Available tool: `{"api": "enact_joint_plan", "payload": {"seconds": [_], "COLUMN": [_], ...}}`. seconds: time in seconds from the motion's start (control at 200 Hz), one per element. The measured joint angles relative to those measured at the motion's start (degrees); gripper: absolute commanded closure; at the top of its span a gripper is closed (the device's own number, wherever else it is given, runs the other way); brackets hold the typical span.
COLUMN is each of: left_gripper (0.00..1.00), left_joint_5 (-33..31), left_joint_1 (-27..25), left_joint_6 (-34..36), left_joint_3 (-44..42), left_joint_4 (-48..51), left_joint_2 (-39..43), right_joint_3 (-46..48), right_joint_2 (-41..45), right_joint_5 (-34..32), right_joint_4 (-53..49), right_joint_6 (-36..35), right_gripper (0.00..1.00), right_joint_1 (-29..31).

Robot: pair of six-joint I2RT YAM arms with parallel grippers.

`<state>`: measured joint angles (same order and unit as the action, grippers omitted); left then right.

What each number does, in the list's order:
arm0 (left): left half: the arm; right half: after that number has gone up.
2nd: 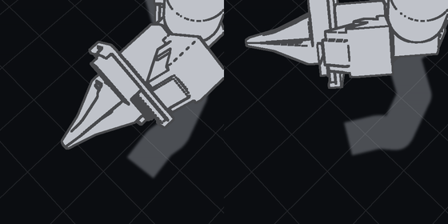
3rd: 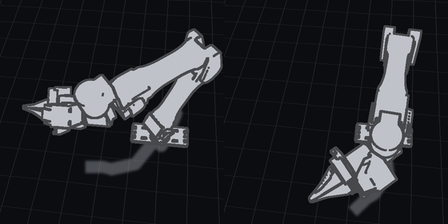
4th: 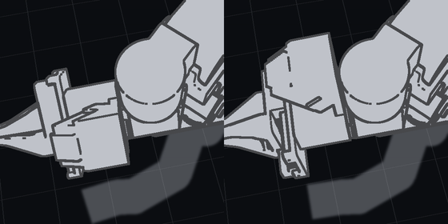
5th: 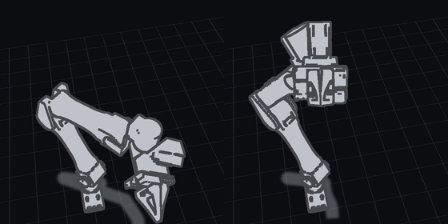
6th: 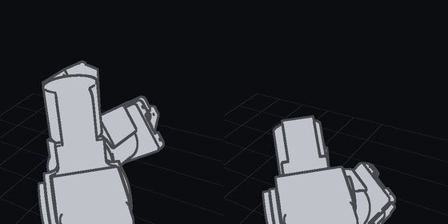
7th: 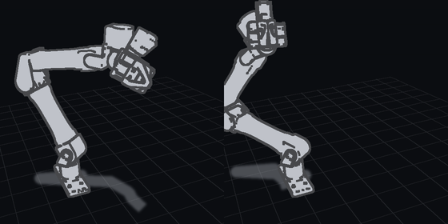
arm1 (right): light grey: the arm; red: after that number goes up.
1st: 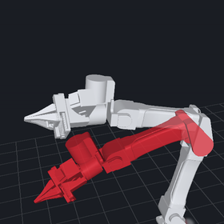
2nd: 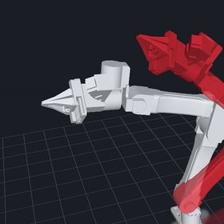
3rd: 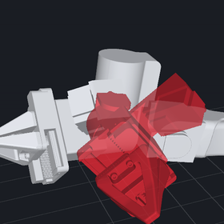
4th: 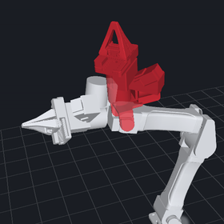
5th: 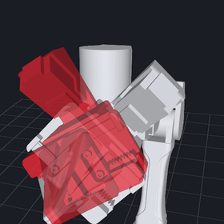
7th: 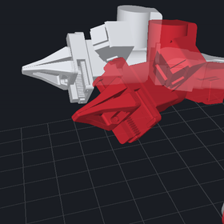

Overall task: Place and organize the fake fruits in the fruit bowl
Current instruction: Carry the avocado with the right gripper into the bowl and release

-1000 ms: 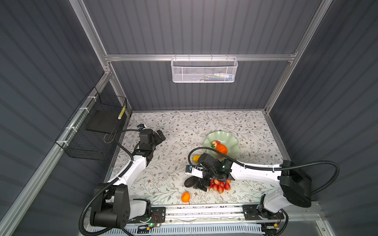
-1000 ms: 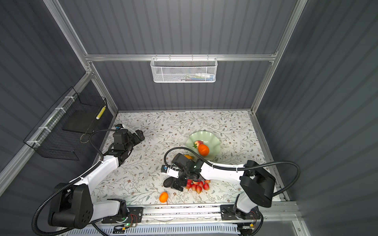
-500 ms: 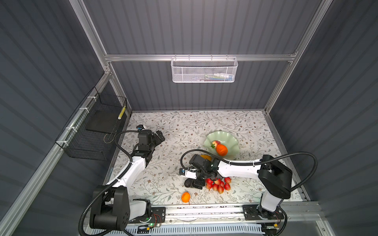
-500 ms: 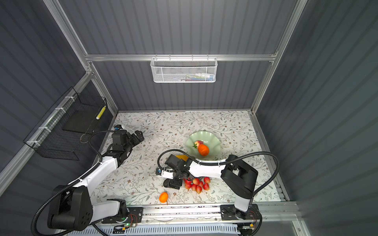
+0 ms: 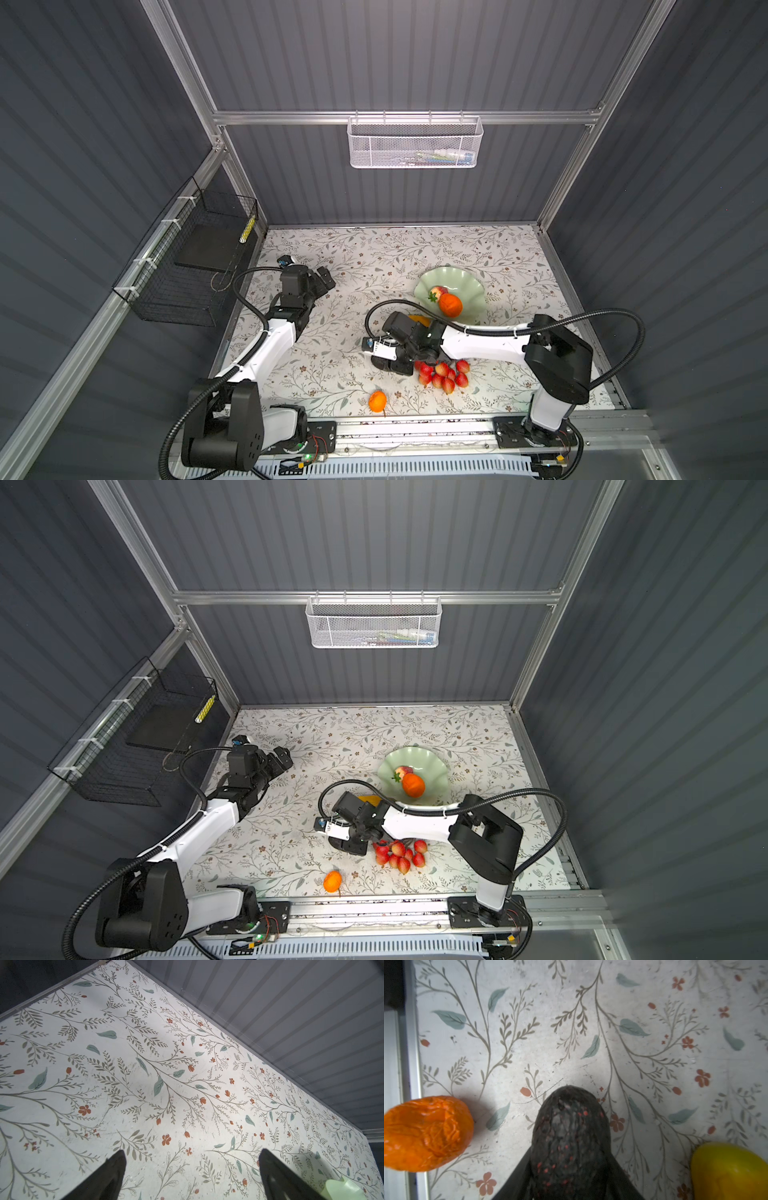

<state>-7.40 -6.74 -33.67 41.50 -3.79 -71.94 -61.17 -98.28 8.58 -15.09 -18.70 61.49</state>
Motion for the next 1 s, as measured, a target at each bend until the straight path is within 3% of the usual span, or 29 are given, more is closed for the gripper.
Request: {"api": "enact_joint_plan", "payload": {"seconds": [0.245,0.535,0.69,0.996], "left_gripper": [0.0,0.0,0.0,0.0], "left_joint_5": [0.8,2.6,3.0,4.1], "left_joint_1": [0.1,0.1,0.1,0.1], "left_joint_6": [0.0,0.0,0.0,0.0], "left_joint_3": [0.0,0.0,0.0,0.0], "left_joint_4": [0.0,0.0,0.1,1.0], "left_joint_2": [0.2,0.4,0.7,1.7], "right_joint_3": [-0.4,-1.5,-1.6,-4.4], "right_joint_2": [12.2,9.3,4.2,-2.2], "right_joint_5": [-4.2,-14.7,-18.2,-23.3], "right_joint_4": [1.3,-1.2,-1.2,2.2], "right_joint_6": [6.0,11.5,12.9,12.7], "right_gripper": [0.68,0.68,0.69,0.63], "right_joint_1": [-12.3,-28.9,-32.5,-33.7]}}
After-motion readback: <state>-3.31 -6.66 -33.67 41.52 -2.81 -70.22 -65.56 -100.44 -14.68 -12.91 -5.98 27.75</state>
